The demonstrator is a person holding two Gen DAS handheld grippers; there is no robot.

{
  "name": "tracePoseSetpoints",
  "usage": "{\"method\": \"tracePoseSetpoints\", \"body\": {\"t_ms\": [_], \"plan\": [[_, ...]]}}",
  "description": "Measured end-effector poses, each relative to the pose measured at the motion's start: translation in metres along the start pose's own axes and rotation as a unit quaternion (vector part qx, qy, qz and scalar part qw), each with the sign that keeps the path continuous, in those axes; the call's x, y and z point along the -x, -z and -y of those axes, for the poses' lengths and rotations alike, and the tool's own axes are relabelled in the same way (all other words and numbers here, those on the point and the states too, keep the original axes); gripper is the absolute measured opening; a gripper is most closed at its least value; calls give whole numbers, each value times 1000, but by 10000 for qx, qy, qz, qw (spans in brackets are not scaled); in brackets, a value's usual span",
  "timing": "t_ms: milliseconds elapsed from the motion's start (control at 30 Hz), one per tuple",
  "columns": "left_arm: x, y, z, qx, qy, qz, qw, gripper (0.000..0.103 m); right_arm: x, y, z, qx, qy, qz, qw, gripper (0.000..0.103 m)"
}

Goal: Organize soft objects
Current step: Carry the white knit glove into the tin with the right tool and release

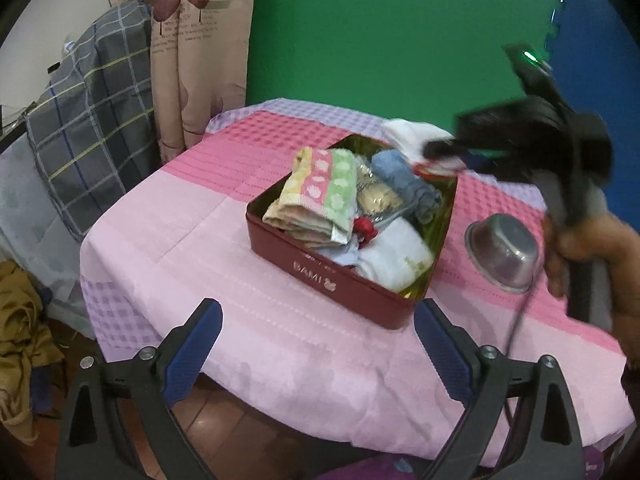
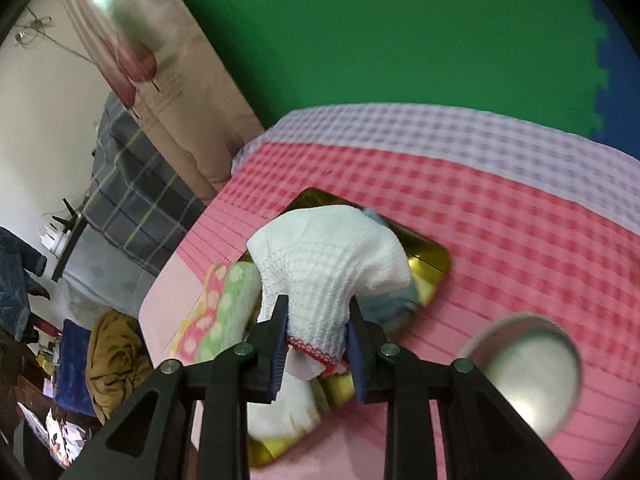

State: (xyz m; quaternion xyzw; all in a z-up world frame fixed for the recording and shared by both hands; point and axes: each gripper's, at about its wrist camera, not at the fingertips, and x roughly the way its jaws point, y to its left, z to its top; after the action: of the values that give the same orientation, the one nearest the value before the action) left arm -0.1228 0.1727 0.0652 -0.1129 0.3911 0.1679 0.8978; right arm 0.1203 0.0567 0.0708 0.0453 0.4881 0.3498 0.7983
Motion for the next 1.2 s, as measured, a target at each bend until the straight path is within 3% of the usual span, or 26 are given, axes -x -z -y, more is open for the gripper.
{"method": "tracePoseSetpoints", "body": {"t_ms": [200, 567, 1200], "plan": [[-10, 0, -5, 93, 53, -283, 9995, 95, -50, -15, -19, 101, 170, -247, 9995, 26], [-20, 2, -8, 141, 19, -558, 9983, 95, -90, -25, -16, -109, 246, -461, 9986, 26], [-24, 4, 2, -165, -80, -715, 9973, 95, -112, -23, -23, 11, 464, -673, 9967, 29]]}}
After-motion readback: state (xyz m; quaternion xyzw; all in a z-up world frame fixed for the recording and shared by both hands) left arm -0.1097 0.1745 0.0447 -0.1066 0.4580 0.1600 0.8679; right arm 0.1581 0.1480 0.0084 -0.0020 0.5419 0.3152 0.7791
